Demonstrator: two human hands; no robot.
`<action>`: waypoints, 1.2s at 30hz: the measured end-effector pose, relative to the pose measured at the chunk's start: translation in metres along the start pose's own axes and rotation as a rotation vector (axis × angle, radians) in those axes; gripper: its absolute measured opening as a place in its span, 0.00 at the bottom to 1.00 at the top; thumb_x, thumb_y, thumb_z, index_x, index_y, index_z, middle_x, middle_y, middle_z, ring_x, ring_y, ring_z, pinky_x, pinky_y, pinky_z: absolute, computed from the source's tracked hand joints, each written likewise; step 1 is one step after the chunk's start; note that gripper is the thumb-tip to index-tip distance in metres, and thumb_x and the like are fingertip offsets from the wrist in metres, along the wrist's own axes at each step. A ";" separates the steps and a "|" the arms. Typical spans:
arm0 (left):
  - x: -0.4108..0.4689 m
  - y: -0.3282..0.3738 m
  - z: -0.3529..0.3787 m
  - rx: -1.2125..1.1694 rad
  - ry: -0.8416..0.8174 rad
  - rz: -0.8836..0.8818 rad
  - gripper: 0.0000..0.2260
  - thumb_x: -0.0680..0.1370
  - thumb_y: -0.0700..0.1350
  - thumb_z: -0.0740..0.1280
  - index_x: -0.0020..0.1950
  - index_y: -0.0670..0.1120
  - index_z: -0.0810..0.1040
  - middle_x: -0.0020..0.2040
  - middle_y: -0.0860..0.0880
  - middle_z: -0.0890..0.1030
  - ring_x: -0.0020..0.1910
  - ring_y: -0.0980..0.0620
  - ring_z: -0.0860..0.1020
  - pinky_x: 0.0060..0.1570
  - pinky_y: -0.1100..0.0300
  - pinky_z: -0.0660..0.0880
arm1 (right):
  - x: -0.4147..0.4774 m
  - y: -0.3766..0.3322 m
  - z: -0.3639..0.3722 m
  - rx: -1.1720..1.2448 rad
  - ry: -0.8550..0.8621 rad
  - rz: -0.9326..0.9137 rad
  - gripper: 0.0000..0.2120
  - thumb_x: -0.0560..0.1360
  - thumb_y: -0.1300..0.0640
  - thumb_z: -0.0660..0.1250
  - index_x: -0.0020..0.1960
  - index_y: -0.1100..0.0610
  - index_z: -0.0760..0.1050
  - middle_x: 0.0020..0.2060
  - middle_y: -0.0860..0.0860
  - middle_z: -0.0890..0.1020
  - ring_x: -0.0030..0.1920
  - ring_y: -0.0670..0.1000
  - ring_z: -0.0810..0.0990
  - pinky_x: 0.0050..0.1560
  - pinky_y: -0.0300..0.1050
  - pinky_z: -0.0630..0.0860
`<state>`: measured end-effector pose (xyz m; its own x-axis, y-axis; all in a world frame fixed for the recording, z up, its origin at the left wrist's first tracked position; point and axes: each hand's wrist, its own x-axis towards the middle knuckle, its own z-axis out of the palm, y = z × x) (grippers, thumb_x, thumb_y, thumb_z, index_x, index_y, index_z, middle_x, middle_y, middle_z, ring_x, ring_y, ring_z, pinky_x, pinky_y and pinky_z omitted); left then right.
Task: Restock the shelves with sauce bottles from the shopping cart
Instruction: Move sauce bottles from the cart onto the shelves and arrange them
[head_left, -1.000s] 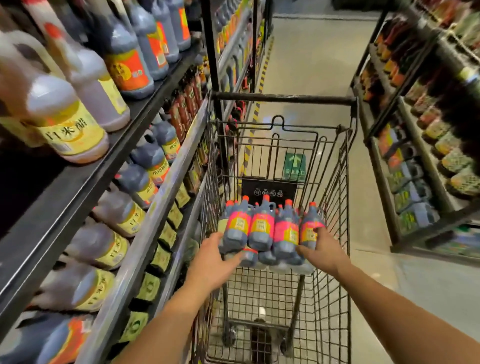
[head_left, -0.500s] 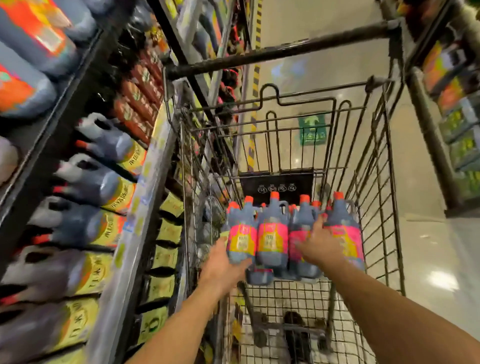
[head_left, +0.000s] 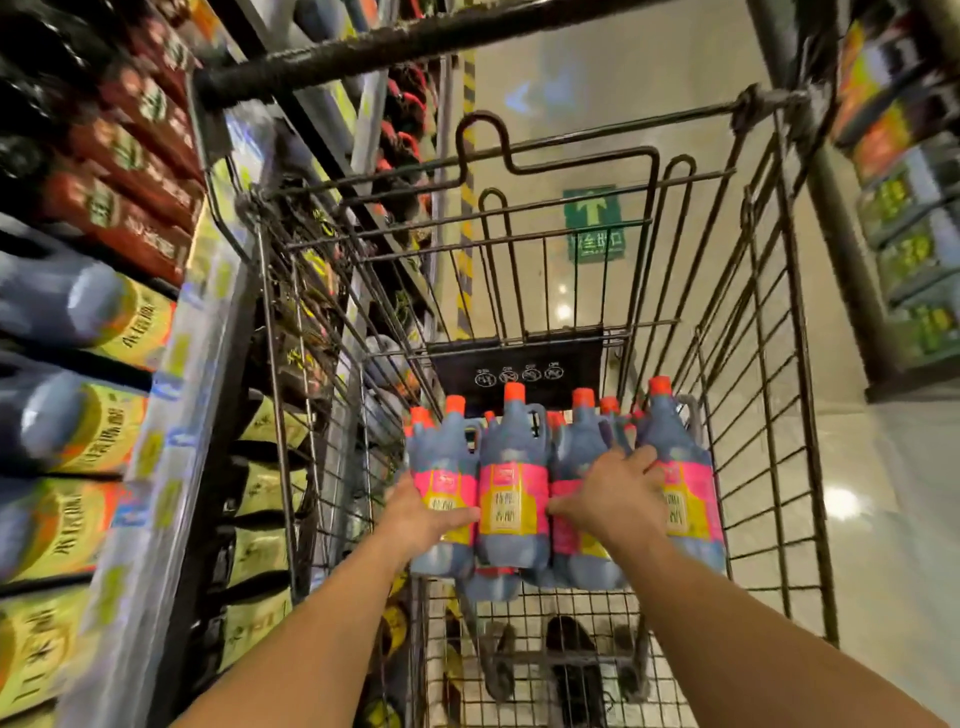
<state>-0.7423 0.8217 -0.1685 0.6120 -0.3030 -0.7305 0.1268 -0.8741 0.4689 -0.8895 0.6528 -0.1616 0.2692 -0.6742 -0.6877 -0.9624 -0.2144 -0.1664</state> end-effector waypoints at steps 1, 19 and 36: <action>0.001 0.001 0.001 -0.036 -0.009 -0.026 0.36 0.60 0.45 0.84 0.64 0.42 0.73 0.57 0.40 0.80 0.57 0.40 0.79 0.58 0.44 0.76 | 0.001 -0.001 -0.001 0.011 -0.005 0.011 0.51 0.59 0.34 0.77 0.70 0.61 0.60 0.67 0.60 0.57 0.69 0.64 0.60 0.60 0.55 0.72; -0.065 0.001 -0.004 -0.331 0.143 0.087 0.41 0.54 0.42 0.81 0.65 0.54 0.72 0.53 0.49 0.81 0.48 0.51 0.82 0.45 0.52 0.81 | -0.036 0.014 0.001 0.455 0.215 -0.316 0.49 0.53 0.40 0.76 0.67 0.58 0.63 0.57 0.55 0.73 0.56 0.56 0.77 0.51 0.49 0.78; -0.271 0.000 -0.108 -0.561 0.443 0.584 0.42 0.49 0.50 0.79 0.58 0.67 0.64 0.49 0.60 0.81 0.44 0.59 0.83 0.43 0.63 0.78 | -0.238 -0.032 -0.080 0.673 0.355 -0.927 0.30 0.56 0.50 0.81 0.52 0.42 0.70 0.45 0.41 0.82 0.43 0.36 0.80 0.41 0.30 0.75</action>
<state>-0.8239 0.9450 0.0832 0.9258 -0.3646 -0.0995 -0.0075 -0.2809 0.9597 -0.9194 0.7634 0.0638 0.7627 -0.6382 0.1048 -0.1936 -0.3800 -0.9045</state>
